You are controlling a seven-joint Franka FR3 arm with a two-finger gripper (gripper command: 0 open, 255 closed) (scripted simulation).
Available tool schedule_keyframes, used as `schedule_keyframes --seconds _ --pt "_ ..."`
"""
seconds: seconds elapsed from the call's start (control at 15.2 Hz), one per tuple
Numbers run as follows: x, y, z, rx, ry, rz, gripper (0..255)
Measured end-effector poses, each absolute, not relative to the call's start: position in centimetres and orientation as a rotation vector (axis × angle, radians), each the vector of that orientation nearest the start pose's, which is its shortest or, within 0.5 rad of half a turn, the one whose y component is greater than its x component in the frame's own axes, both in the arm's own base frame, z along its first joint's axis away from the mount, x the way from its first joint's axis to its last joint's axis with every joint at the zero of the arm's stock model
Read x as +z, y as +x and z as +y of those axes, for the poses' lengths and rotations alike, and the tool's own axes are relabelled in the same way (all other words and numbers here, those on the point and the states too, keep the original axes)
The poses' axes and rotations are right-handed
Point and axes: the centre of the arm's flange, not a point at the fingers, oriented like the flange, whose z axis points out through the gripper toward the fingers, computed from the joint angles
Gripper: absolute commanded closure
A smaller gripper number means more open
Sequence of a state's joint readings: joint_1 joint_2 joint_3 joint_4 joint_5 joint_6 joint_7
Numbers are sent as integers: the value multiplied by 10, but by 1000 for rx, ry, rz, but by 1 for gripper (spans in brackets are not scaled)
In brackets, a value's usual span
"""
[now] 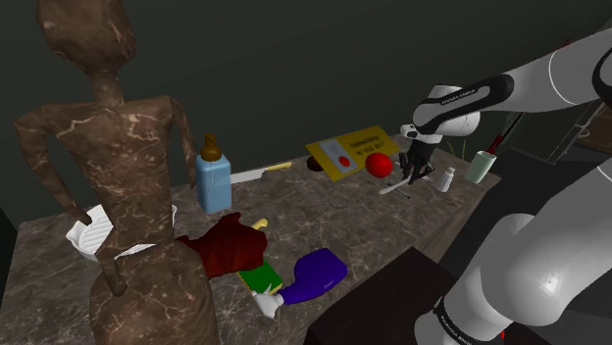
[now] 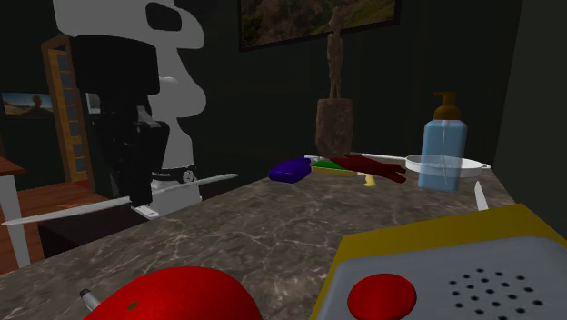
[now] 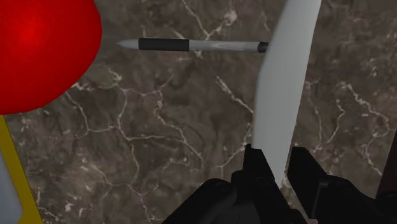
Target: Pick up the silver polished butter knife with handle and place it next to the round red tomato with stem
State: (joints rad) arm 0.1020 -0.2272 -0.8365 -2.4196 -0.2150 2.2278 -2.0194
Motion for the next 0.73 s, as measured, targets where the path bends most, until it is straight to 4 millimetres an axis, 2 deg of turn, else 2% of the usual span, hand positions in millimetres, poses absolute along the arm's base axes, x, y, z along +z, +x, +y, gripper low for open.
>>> schedule_keyframes --seconds 0.73 --pt "306 342 -317 8 -2347 -2049 255"
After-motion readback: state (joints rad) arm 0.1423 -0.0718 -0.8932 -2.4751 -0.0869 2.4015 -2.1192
